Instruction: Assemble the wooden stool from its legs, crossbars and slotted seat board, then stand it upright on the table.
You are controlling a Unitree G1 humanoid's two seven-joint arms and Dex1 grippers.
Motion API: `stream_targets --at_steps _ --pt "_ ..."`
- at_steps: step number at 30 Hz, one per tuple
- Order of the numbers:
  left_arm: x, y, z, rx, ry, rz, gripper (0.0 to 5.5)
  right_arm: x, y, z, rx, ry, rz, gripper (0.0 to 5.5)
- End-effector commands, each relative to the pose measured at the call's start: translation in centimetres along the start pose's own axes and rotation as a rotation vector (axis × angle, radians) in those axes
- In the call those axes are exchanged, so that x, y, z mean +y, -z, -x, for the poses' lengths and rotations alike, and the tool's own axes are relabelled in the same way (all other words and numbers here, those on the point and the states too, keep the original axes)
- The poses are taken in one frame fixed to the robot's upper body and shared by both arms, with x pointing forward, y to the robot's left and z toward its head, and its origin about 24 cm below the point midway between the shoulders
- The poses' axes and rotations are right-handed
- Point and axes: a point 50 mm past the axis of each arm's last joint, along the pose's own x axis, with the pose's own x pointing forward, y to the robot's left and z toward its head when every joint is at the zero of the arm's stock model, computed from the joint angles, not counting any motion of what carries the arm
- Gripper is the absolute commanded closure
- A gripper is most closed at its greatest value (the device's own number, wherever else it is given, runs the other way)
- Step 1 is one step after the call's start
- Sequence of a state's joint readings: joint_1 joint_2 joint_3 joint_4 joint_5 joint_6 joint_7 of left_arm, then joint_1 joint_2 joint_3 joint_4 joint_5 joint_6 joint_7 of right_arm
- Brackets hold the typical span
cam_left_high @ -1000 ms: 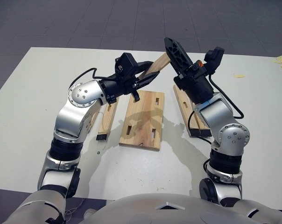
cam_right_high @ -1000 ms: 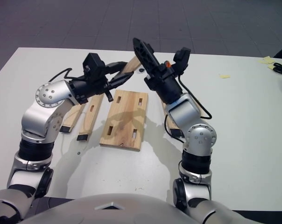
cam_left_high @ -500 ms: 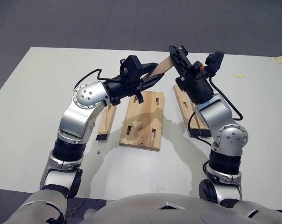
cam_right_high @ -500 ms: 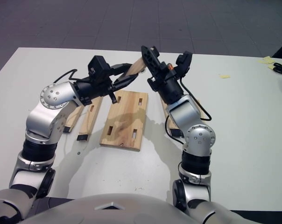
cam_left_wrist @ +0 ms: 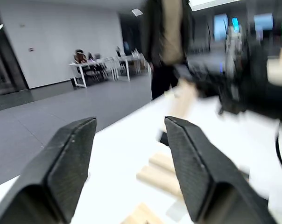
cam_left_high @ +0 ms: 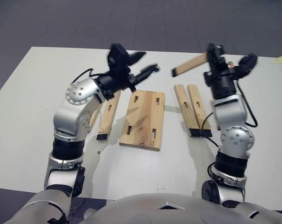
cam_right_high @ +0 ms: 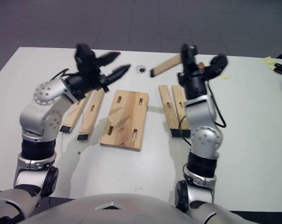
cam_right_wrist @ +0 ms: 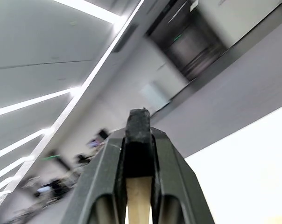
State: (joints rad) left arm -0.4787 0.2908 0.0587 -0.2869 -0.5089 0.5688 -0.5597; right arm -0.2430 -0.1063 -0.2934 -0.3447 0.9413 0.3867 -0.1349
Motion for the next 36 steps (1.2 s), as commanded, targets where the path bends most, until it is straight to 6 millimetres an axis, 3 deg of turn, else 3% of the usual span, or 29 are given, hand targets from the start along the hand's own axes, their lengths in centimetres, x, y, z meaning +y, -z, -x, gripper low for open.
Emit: stream_targets --at_steps 1,3,5,13,17,23,30,36 --pt "4.9 -1.9 1.9 -0.1 -0.34 0.121 2.12 -3.5 -1.6 2.5 0.006 0.099 0.329 5.06" --pt "6.8 -1.5 3.2 -0.08 -0.508 0.139 1.77 -4.4 -1.6 3.3 0.034 0.119 0.389 5.06" --pt "7.3 -0.5 3.9 -0.03 -0.58 0.133 1.4 -4.8 -1.4 3.5 0.06 0.116 0.411 5.06" --pt "6.2 1.6 2.9 0.089 -0.532 0.088 0.11 -5.5 0.0 2.6 0.125 0.1 0.424 5.06" --pt "6.3 1.9 2.9 0.093 -0.537 0.094 0.1 -5.7 0.7 2.6 0.165 0.099 0.397 5.06" --pt "5.8 3.3 3.0 0.126 -0.533 0.106 0.1 -3.1 2.4 1.5 0.206 -0.003 0.256 5.06" --pt "5.4 3.9 2.8 0.136 -0.524 0.115 0.1 -3.2 3.8 1.1 0.274 -0.063 0.417 5.06" --pt "5.3 4.3 2.8 0.147 -0.531 0.111 0.1 -3.4 3.1 0.6 0.25 -0.067 0.448 5.06"
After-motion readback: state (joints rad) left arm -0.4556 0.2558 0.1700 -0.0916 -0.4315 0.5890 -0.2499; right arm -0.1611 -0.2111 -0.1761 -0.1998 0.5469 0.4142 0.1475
